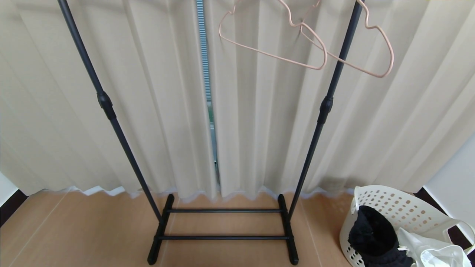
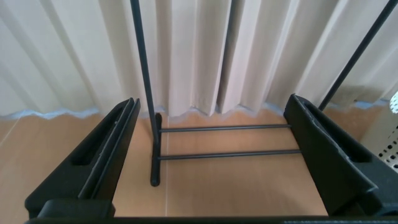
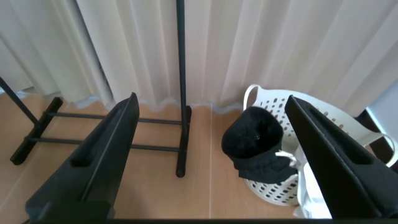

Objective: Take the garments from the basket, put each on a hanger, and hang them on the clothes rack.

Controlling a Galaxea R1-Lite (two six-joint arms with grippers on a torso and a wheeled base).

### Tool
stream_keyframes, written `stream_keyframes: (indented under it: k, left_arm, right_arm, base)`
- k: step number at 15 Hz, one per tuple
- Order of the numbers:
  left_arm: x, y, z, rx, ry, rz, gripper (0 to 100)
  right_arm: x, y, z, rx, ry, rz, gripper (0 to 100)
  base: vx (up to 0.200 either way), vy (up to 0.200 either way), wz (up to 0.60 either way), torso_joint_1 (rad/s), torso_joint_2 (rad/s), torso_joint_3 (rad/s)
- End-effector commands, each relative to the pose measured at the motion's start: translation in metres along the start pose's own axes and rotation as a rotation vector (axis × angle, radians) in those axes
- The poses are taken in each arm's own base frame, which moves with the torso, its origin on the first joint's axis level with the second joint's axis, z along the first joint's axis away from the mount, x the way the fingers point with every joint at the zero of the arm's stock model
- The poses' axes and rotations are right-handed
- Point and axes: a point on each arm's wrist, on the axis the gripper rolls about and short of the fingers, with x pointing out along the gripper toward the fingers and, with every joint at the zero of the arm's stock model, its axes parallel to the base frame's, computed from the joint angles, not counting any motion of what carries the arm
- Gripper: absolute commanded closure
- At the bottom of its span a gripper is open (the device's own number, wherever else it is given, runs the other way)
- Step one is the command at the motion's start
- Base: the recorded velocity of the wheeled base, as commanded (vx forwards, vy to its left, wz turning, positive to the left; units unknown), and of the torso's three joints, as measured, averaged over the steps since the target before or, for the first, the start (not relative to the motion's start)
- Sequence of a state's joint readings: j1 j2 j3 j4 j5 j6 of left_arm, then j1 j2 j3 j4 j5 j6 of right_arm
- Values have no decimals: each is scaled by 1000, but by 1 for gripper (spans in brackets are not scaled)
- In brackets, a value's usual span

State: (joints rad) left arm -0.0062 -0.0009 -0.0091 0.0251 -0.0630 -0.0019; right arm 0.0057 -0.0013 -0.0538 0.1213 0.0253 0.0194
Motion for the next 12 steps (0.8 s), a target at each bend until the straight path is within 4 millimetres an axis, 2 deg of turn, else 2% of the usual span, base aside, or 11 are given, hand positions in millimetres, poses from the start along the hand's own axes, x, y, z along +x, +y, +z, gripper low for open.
stream_keyframes:
  k: [1,4,7,12]
  left_arm:
    - [0,0,0,-1,0,0,0]
    - [0,0,0,-1,0,0,0]
    - [0,0,0,-1,0,0,0]
    - [0,0,0,-1,0,0,0]
  right_arm:
    - [0,0,0,-1,1,0,0]
    - [0,0,0,-1,1,0,0]
    - [0,0,0,-1,1,1,0]
    - [0,0,0,1,1,1,0]
  base:
    - [0,0,0,-76,456,378]
    - [0,0,0,-40,388,341]
    - [0,0,0,-12,97,87]
    - [0,0,-600,0,16,8]
